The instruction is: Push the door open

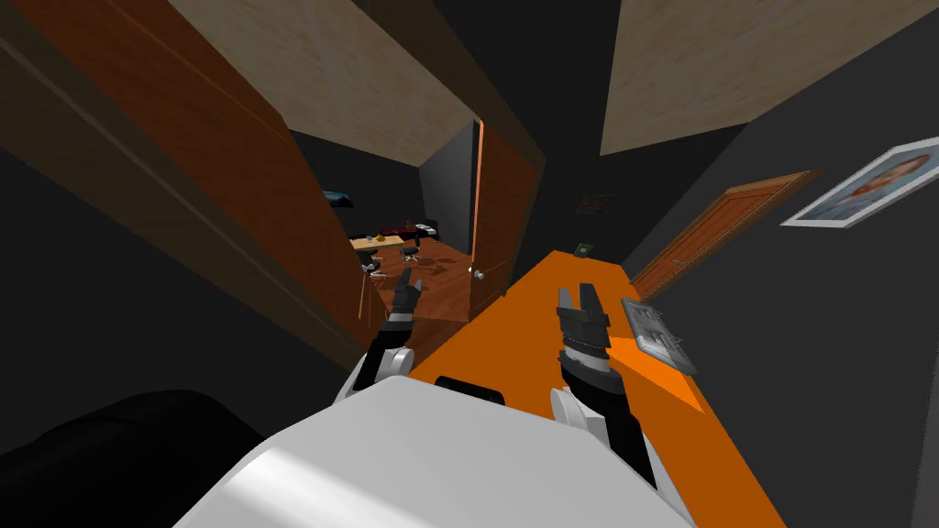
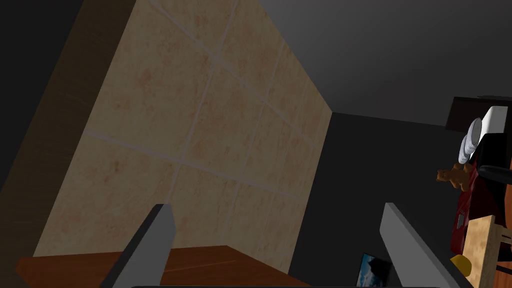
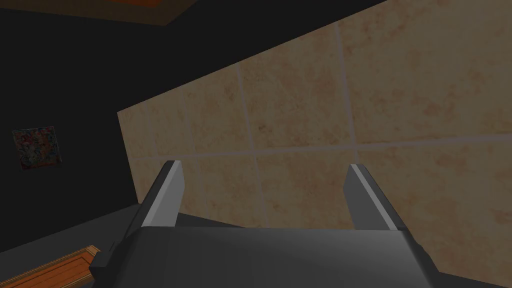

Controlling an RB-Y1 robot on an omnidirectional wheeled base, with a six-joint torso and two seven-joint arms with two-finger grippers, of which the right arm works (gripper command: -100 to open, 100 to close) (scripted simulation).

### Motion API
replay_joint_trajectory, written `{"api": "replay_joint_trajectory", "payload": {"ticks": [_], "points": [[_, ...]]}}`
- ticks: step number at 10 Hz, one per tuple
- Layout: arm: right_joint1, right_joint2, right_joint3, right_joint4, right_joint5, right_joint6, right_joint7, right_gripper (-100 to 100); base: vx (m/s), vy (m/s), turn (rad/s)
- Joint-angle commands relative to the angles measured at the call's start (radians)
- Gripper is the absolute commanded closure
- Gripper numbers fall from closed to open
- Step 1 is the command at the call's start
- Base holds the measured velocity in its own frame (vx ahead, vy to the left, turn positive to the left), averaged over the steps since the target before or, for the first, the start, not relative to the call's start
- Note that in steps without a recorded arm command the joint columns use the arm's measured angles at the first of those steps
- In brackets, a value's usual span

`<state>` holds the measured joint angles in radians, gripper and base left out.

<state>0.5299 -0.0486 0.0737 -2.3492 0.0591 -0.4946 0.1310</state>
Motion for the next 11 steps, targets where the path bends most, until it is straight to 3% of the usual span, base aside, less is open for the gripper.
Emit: {"api": "replay_joint_trajectory", "payload": {"ticks": [1,11], "points": [[-0.015,-0.003,0.004,0.038,0.010,-0.009,0.022,-100,0.160,-0.033,0.015],[-0.135,-0.023,0.035,0.329,0.093,-0.083,0.202,-100,0.088,-0.029,0.042]]}}
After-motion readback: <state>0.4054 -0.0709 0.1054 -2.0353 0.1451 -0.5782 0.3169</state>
